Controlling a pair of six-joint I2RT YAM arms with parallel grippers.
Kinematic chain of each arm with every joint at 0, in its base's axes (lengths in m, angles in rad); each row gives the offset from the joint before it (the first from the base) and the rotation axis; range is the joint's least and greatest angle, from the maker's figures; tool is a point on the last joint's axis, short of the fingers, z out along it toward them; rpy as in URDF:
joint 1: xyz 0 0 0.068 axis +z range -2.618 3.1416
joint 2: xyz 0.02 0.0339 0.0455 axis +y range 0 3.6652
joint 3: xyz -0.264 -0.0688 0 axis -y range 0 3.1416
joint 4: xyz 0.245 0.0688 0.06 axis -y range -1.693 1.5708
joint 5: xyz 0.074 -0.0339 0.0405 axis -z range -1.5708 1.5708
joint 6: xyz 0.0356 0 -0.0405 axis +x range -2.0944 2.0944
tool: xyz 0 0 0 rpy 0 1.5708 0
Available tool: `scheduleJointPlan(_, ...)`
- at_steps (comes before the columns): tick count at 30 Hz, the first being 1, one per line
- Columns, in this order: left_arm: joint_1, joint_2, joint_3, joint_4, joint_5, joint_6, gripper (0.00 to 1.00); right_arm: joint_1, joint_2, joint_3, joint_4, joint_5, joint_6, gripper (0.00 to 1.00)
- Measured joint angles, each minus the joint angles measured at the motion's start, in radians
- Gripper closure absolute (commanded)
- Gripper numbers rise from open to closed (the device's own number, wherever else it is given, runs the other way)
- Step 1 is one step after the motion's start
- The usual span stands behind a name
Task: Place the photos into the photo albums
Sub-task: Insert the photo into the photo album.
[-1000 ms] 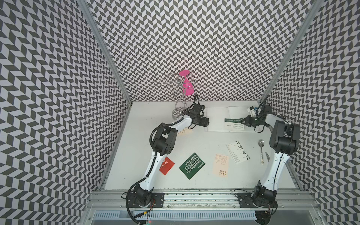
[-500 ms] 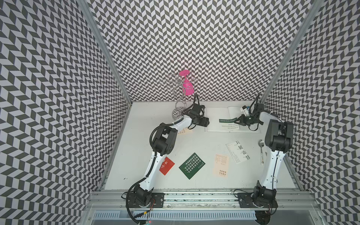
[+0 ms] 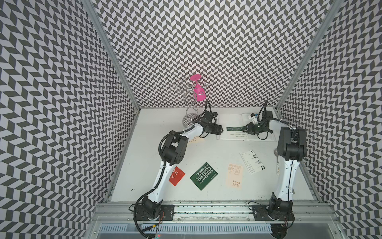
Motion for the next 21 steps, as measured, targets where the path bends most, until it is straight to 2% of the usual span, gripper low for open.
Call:
scheduleJointPlan(9, 0.005, -0.013, -0.028, 0.020, 0.011, -0.001, 0.21, 0.011, -0.039, -0.033, 0.035, 0.036, 0.063, 0.54)
scheduleJointPlan(21, 0.012, -0.019, -0.053, 0.053, 0.046, -0.027, 0.21, 0.056, -0.049, -0.064, 0.103, 0.014, 0.128, 0.54)
